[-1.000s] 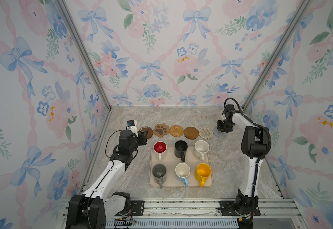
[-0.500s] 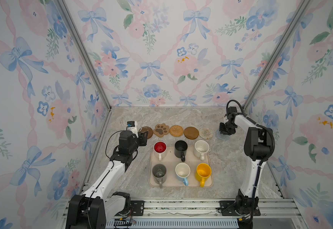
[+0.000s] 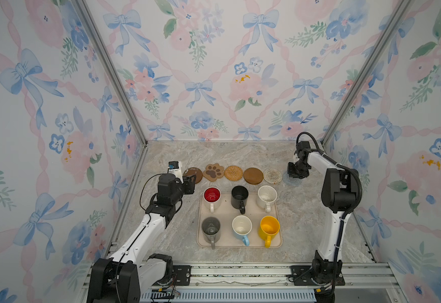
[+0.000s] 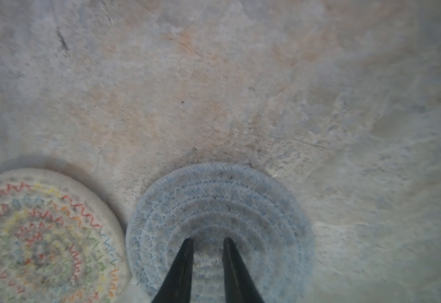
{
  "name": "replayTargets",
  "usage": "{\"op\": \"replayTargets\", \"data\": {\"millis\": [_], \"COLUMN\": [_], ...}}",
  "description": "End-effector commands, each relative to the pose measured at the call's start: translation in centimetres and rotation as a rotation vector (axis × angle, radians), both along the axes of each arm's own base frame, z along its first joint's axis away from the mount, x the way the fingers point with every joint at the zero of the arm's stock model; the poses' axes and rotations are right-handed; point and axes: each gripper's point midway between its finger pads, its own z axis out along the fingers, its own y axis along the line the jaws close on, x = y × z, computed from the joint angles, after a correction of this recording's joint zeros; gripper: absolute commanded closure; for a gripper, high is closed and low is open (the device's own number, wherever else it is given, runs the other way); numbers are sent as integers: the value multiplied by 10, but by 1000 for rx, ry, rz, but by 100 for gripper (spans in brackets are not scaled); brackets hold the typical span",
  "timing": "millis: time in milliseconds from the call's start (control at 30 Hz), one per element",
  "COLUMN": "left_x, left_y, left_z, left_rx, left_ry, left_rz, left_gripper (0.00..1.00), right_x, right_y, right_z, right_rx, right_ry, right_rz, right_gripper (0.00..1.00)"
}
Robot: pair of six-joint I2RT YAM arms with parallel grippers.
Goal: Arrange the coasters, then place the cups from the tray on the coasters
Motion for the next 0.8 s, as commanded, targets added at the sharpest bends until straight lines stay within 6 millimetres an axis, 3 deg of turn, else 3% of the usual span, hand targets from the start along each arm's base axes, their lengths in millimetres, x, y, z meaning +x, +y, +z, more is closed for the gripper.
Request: {"op": "replayTargets", "data": {"millis": [0,567,767], "left_x": [-3,-2,0], "left_y": [0,-1,-4], "left_z": [-3,-6,-5], "left_rx": [17,11,-2], "left_ry": [4,9,8], "left_rz": [-16,-20,-31], "left_gripper": [59,59,60], "right_x": [-31,-20,-6], "right_y": [21,28,29], "right_z": [-41,-40,-9], "right_rx": [47,45,63], "right_ry": [162,155,57], "right_rz": [20,25,17], "right_gripper": [76,76,72]}}
